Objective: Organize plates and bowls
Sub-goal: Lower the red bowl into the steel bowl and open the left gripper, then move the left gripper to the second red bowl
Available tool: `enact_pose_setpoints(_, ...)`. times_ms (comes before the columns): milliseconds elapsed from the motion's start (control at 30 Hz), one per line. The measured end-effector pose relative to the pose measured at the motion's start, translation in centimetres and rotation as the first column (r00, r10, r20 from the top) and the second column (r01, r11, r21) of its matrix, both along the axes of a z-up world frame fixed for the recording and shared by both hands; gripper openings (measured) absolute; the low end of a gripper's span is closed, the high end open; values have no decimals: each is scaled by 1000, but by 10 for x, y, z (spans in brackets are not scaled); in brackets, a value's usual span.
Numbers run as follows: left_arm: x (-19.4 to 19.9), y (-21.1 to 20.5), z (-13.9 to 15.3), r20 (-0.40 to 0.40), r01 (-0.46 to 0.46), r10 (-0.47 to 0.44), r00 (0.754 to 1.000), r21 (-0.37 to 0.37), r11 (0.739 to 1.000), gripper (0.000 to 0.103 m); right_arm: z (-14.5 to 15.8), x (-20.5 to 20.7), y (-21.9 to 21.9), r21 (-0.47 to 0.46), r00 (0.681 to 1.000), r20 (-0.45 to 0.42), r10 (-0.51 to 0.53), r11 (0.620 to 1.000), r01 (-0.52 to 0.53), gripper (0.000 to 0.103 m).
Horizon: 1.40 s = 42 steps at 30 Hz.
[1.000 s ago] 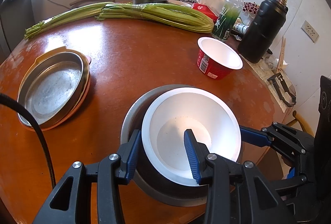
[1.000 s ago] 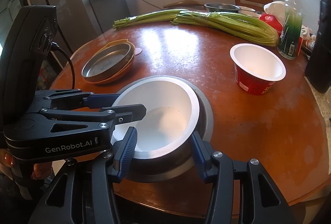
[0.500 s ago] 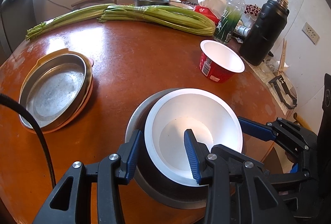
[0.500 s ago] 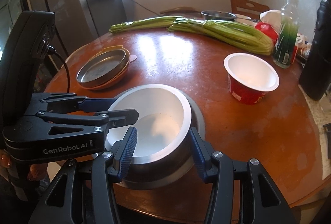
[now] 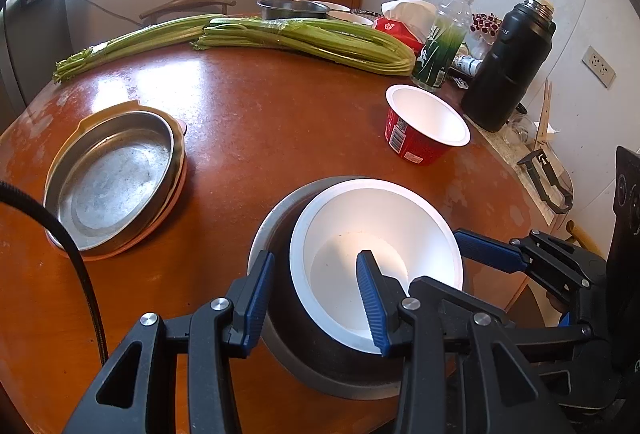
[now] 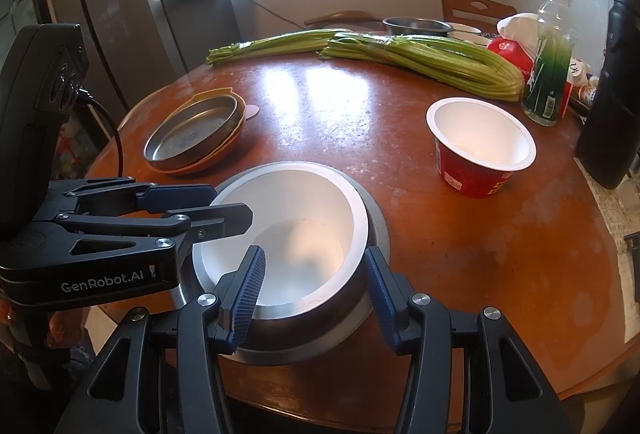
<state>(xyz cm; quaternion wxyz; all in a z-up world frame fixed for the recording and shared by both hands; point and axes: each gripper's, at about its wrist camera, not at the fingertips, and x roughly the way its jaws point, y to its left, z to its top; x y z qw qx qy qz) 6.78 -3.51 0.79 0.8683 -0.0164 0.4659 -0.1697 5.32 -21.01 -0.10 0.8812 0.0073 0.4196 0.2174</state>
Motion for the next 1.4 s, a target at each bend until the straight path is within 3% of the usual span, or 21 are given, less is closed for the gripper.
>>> enact_pose_setpoints(800, -7, 0, 15, 57, -10, 9, 998, 17, 1000, 42, 16, 1, -20, 40, 998, 42, -46, 998, 44, 54)
enact_pose_setpoints(1400, 49, -38, 56, 125, 47, -55, 991, 69, 997, 43, 52, 31, -81, 64, 973, 115, -202, 979, 195, 54)
